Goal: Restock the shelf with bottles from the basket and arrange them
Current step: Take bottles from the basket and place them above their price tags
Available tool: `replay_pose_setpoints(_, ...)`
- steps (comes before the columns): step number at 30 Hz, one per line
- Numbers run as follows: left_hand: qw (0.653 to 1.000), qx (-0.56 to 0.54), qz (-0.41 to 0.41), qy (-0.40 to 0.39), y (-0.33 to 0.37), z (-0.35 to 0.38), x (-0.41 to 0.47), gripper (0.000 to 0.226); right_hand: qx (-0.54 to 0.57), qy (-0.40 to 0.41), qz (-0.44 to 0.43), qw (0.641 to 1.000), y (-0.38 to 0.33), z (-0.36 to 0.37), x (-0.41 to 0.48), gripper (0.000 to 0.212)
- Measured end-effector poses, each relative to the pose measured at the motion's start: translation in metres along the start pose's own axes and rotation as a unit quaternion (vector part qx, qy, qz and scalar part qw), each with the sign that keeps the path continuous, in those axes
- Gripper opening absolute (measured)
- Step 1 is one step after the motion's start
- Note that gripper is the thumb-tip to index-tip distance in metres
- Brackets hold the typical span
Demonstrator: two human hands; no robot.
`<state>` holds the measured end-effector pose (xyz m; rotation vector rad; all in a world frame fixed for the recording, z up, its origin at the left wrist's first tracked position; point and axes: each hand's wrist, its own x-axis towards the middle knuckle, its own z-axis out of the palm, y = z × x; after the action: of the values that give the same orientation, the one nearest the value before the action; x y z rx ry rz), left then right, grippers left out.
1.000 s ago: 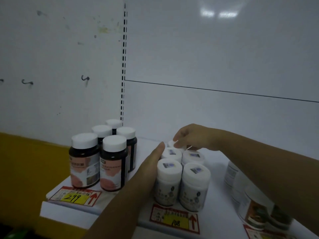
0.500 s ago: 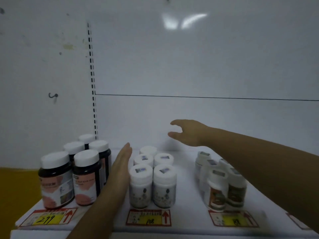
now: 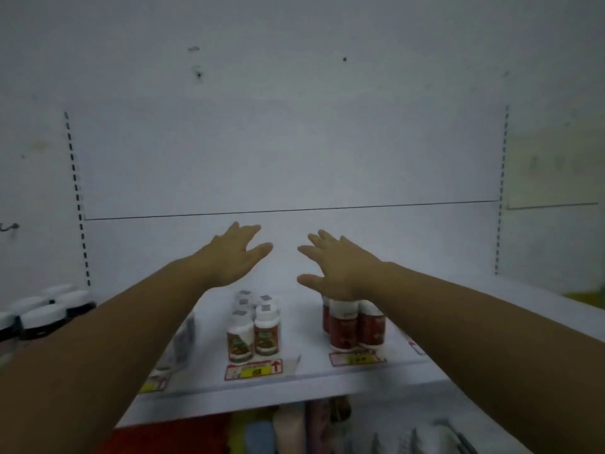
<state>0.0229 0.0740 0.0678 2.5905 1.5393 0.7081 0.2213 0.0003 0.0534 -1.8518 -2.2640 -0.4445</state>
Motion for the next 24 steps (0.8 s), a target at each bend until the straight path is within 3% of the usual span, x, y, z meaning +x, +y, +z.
replay_pose_setpoints(3,0.995,0.052,0.059,-0.069,0.068,0.04,-0.019,0.067,-0.033,-0.033,0.0,0.999,0.03,0.005,-0.064,0.068)
replay_pose_setpoints(6,0.993,0.023,0.083,-0.082,0.116,0.068,-0.036,0.066,-0.013,-0.041,0.012,0.999,0.056,0.009,-0.121,0.066)
replay_pose_setpoints(10,0.987,-0.04,0.152,0.032,0.164,0.104,-0.076,0.042,0.025,-0.03,0.028,0.999,0.085,0.025,-0.188,0.049)
replay_pose_setpoints(12,0.978,-0.05,0.198,0.054,0.181,0.131,-0.099,0.028,0.021,-0.066,0.033,0.997,0.098,0.043,-0.218,0.039)
replay_pose_setpoints(15,0.974,-0.015,0.223,-0.036,0.192,0.18,-0.124,0.028,0.035,-0.14,0.057,0.988,0.119,0.078,-0.255,0.037)
replay_pose_setpoints(19,0.974,-0.037,0.142,-0.171,0.178,0.244,-0.127,0.023,0.101,-0.18,0.119,0.971,0.143,0.136,-0.279,0.035)
replay_pose_setpoints(24,0.971,-0.131,-0.032,-0.199,0.139,0.319,-0.108,0.028,0.171,-0.194,0.168,0.951,0.162,0.218,-0.277,0.037)
